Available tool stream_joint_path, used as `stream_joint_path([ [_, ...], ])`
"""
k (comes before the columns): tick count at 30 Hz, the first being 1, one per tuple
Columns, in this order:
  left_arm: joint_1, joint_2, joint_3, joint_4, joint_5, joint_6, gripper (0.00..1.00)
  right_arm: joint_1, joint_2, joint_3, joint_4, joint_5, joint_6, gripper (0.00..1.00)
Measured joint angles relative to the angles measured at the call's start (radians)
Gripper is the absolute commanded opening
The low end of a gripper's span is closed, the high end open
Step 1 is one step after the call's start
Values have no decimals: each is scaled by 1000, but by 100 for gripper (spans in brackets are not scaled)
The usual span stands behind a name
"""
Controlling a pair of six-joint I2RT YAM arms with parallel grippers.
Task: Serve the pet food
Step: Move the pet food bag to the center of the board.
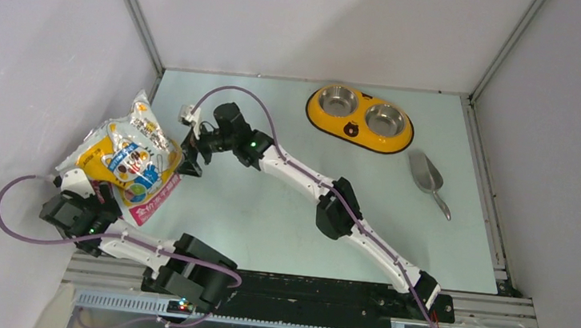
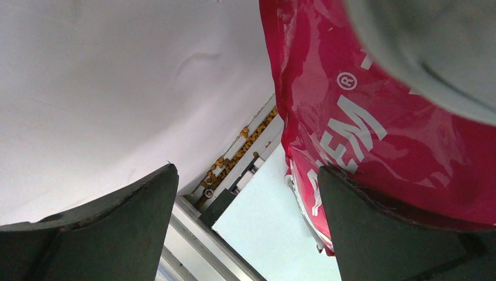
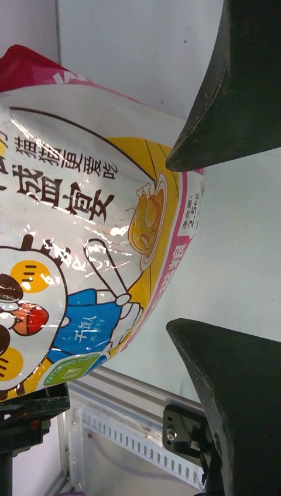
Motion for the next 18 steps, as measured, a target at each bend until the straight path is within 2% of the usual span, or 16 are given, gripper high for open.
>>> stream_joint_path([
  [9, -32, 3, 0, 6, -35, 11, 98, 3, 35, 21, 53, -15, -37, 96],
  [14, -36, 3, 0, 5, -36, 27, 98, 3, 67, 40, 82, -58, -36, 84],
  [18, -37, 3, 0, 2, -36, 39, 98, 2, 83, 59, 84, -99, -31, 80],
])
